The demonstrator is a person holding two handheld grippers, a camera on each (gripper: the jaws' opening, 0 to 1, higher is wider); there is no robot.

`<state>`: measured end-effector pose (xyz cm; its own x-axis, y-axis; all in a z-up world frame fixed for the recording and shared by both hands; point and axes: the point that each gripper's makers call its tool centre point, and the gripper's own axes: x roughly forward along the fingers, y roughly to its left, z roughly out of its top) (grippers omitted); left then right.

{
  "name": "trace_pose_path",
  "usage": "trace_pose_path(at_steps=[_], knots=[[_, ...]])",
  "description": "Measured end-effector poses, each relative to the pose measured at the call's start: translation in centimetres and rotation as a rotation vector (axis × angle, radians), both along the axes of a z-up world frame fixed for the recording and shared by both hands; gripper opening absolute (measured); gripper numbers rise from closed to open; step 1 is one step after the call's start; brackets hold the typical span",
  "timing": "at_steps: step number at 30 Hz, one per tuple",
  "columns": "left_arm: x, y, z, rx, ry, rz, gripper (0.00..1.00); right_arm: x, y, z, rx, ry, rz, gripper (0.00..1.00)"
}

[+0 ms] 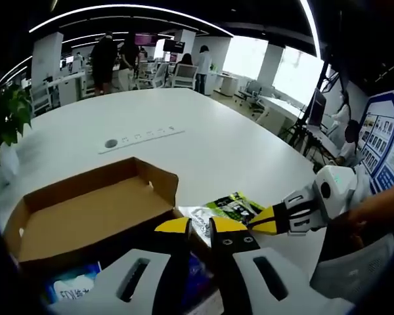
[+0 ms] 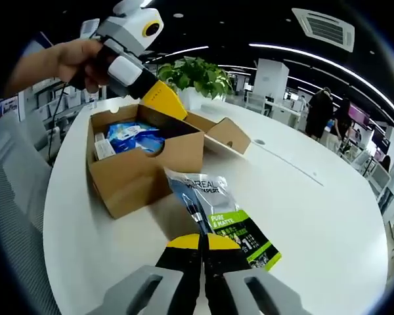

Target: Operate the shoe box by opening the lid, removing the specified soft item, and placing it in the target area until the item is outside and the box remains undamaged.

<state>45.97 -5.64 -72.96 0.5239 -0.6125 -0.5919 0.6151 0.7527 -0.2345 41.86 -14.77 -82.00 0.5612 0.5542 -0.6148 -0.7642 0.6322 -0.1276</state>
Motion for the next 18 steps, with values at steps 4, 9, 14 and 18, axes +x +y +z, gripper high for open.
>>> trace_pose_path(at_steps=[4, 9, 14, 18], knots=[[-0.1, 0.8, 0.4, -0.006, -0.005, 0.014, 0.1, 0.0, -0.3, -0.7, -0.041, 0.008, 0.023, 0.0], [-0.3, 2.3, 0.6, 0.0, -0.01, 0.032, 0.11, -0.2, -0.6, -1.6, -0.079, 0.026, 0.049, 0.0], [-0.5, 4.2, 0.6, 0.0, -0.006, 0.063, 0.11, 0.0, -1.0, -2.2, -0.1, 0.036, 0.04, 0.0], [-0.7, 5.5, 0.8, -0.004, -0.007, 0.087, 0.12, 0.1, -1.2, -2.4, -0.115, 0.039, 0.037, 0.0]])
